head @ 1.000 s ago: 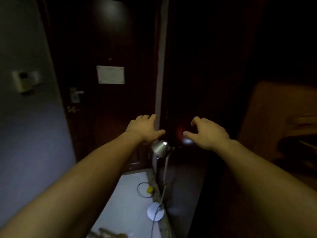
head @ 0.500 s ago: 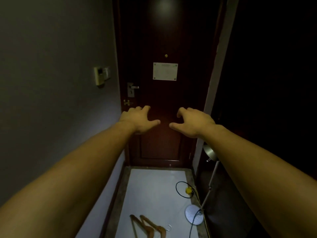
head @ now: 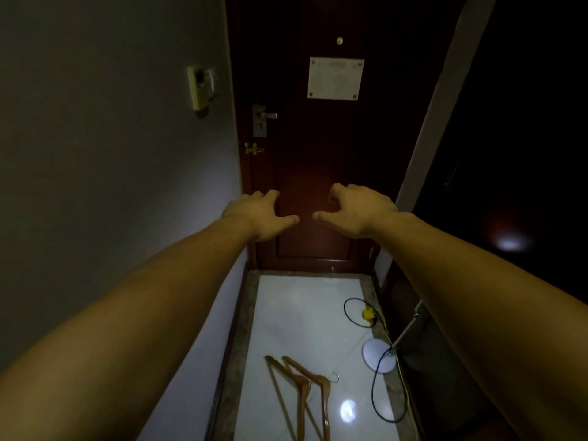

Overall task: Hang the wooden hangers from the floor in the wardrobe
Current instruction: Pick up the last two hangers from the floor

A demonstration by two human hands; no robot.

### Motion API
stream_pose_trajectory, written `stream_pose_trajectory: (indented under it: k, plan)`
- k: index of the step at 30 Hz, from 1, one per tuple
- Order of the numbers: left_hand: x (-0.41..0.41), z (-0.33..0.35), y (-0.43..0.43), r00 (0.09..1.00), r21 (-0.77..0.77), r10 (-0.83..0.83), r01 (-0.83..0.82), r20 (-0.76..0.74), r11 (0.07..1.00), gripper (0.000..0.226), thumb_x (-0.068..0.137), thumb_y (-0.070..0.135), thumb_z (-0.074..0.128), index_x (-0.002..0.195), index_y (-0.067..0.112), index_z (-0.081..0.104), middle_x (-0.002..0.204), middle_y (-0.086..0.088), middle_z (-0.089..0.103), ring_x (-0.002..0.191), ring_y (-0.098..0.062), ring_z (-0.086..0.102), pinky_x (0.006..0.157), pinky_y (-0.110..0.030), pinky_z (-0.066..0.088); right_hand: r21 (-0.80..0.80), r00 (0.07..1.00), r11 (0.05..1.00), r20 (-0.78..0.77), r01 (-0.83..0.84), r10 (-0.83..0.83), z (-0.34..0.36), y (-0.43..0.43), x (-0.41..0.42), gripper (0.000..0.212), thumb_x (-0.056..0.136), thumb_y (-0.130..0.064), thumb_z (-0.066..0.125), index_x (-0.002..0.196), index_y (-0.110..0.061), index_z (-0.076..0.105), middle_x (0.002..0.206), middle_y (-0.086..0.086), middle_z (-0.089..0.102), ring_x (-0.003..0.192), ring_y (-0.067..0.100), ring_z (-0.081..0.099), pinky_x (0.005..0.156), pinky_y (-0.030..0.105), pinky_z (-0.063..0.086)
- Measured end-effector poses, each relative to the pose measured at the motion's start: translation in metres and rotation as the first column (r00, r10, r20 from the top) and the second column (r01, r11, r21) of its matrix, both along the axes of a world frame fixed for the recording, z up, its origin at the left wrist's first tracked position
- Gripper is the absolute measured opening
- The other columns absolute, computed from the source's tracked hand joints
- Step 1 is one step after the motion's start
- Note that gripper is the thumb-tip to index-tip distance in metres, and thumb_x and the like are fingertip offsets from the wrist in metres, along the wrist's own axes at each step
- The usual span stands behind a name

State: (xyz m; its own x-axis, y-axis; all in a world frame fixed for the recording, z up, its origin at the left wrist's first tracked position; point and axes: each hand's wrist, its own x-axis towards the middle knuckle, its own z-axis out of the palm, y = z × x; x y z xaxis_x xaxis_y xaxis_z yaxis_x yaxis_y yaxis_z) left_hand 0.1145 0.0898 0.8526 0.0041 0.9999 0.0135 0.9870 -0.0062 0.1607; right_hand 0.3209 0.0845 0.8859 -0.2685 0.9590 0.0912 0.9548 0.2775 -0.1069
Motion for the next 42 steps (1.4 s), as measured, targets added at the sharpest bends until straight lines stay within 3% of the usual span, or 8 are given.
stream_pose_trajectory:
  k: [5,13,17,21,25,27,35,42]
  plan:
    - [0.005,-0.032,0.032,1.000,-0.087,0.003,-0.002,0.007,0.996,0.090,0.084,0.077,0.042,0.155,0.027,0.022,0.155,-0.012,0.037,0.135,-0.036,0.042,0.106,-0.053,0.040,-0.072,0.999,0.997,0.030,-0.034,0.036,-0.043,0.037,-0.007,0.071,0.088,-0.071,0.050,0.139,-0.021,0.047,0.132,0.008,0.056,0.114,0.029,0.058,0.082,0.039,0.047]
    - [0.039,-0.084,0.109,0.996,-0.213,0.074,-0.063,0.042,0.975,0.091,0.081,0.079,0.043,0.154,0.027,0.025,0.153,-0.012,0.040,0.133,-0.035,0.044,0.106,-0.053,0.040,-0.236,0.996,0.970,-0.082,-0.060,0.041,-0.116,0.127,0.022,0.065,0.088,-0.065,0.056,0.134,-0.019,0.052,0.127,0.009,0.060,0.110,0.027,0.058,0.079,0.034,0.044]
    - [0.064,-0.104,0.146,0.989,-0.281,0.138,-0.120,0.044,0.952,0.086,0.086,0.075,0.044,0.152,0.023,0.028,0.153,-0.013,0.039,0.135,-0.036,0.042,0.109,-0.055,0.037,-0.305,0.995,0.951,-0.096,-0.058,0.030,-0.142,0.174,0.046,0.050,0.091,-0.058,0.058,0.122,-0.018,0.055,0.114,0.006,0.059,0.094,0.024,0.054,0.076,0.034,0.041]
    - [0.079,-0.128,0.169,0.981,-0.331,0.126,-0.071,0.147,0.941,0.064,0.097,0.055,0.047,0.148,0.018,0.037,0.146,-0.011,0.047,0.129,-0.032,0.049,0.106,-0.045,0.042,-0.337,0.983,0.935,-0.173,-0.115,0.059,-0.174,0.213,0.051,0.045,0.088,-0.062,0.061,0.099,-0.019,0.058,0.097,0.006,0.064,0.094,0.030,0.066,0.083,0.044,0.056]
    - [0.072,-0.178,0.192,0.976,-0.410,0.194,-0.138,0.098,0.902,0.086,0.087,0.072,0.046,0.154,0.022,0.025,0.150,-0.014,0.045,0.127,-0.034,0.053,0.105,-0.054,0.044,-0.427,0.990,0.896,-0.119,-0.118,0.074,-0.213,0.231,0.050,0.063,0.091,-0.062,0.055,0.135,-0.017,0.052,0.136,0.006,0.058,0.124,0.029,0.055,0.101,0.045,0.047]
    - [0.069,-0.201,0.201,0.973,-0.474,0.215,-0.154,0.078,0.867,0.092,0.084,0.077,0.043,0.155,0.022,0.023,0.150,-0.015,0.045,0.127,-0.035,0.053,0.104,-0.054,0.045,-0.464,0.993,0.880,-0.096,-0.103,0.066,-0.235,0.240,0.050,0.066,0.092,-0.063,0.054,0.140,-0.018,0.049,0.143,0.006,0.054,0.129,0.028,0.052,0.103,0.045,0.046]
    - [0.064,-0.276,0.227,0.971,-0.614,0.202,-0.083,0.127,0.785,0.085,0.090,0.069,0.045,0.157,0.023,0.018,0.162,-0.013,0.025,0.144,-0.036,0.031,0.114,-0.053,0.032,-0.581,0.998,0.813,-0.057,-0.038,0.006,-0.311,0.246,0.045,0.064,0.090,-0.065,0.052,0.135,-0.018,0.050,0.125,0.007,0.063,0.111,0.026,0.061,0.090,0.041,0.052]
    - [0.075,-0.361,0.225,0.938,-0.699,0.283,-0.066,0.201,0.712,0.076,0.093,0.062,0.048,0.155,0.024,0.026,0.157,-0.013,0.035,0.138,-0.034,0.040,0.098,-0.042,0.039,-0.696,0.993,0.717,-0.064,0.024,-0.094,-0.399,0.246,0.045,0.057,0.091,-0.061,0.056,0.130,-0.019,0.052,0.105,0.004,0.062,0.087,0.020,0.063,0.072,0.033,0.054]
